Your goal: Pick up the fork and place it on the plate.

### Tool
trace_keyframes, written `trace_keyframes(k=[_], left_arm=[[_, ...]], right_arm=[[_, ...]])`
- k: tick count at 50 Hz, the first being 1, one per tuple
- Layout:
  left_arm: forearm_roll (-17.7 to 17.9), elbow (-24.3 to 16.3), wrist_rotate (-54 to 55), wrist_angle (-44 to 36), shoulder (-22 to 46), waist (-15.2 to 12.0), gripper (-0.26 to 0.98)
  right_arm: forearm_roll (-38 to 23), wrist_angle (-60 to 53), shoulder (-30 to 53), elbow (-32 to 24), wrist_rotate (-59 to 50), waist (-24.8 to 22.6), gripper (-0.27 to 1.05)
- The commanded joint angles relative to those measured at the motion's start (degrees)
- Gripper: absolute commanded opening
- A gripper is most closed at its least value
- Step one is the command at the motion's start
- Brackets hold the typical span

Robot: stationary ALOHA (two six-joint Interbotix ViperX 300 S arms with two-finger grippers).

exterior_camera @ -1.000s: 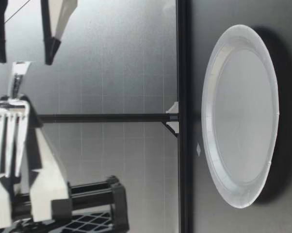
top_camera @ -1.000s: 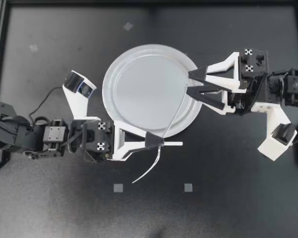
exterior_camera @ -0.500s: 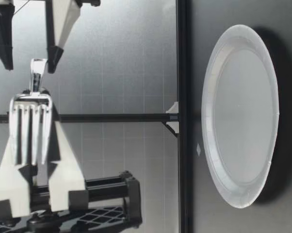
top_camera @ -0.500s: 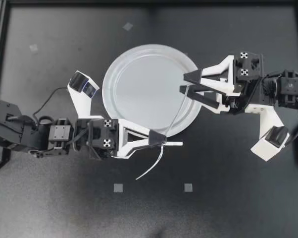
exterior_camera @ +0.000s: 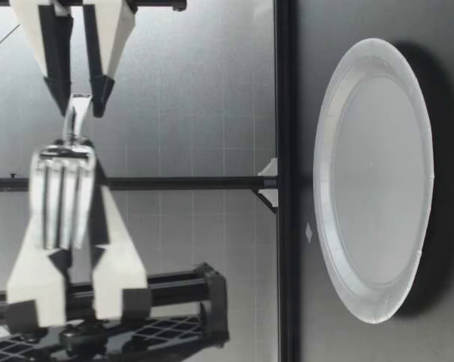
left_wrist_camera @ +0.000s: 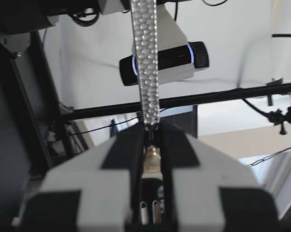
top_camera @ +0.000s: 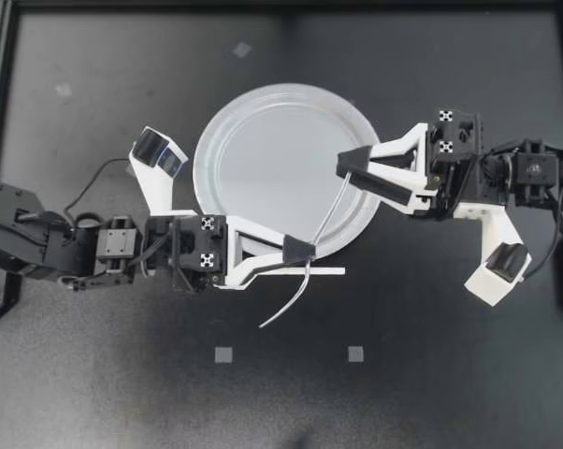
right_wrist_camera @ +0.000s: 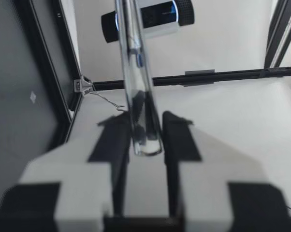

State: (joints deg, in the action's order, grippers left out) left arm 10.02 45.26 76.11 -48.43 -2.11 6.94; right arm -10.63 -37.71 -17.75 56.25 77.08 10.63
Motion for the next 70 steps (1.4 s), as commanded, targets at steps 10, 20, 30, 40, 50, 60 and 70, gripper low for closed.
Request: trace_keyframes(k=[10,20,30,40,50,60,70], left_arm=[[-1.8,-0.7,-10.2,-1.2,-1.8,-1.3,0.08],[-1.8,-0.2,-11.3,-0.6,-2.6,-1.3,0.51],[-2.4,1.1,-13.9,1.2,-2.9,-1.9,0.83],[-6.5,7.6,-30.6,3.4,-9.1,-5.2,0.8],[-6.6,10.9,-54.1,18.8,-19.5,-4.6,0.8],[-6.6,9.8,-61.0,28.5,-21.0,-2.7,0.79],[-6.9,10.3,-62.0,26.8,-19.9,-2.5,0.79]], right_arm=[[-0.1,-0.6,-0.2,-0.7,-0.1,-0.4,0.17],[-0.1,-0.6,-0.1,-0.6,-0.2,-0.3,0.13],[0.5,-0.5,-1.4,-0.7,-1.8,-0.5,0.13],[11.3,6.3,-7.9,-1.1,-9.5,-0.9,0.13],[31.5,33.1,-16.2,-1.4,-12.0,-0.3,0.1],[50.4,47.6,-20.7,5.3,-15.4,7.5,0.07],[50.5,50.5,-19.8,12.7,-25.5,9.8,0.07]])
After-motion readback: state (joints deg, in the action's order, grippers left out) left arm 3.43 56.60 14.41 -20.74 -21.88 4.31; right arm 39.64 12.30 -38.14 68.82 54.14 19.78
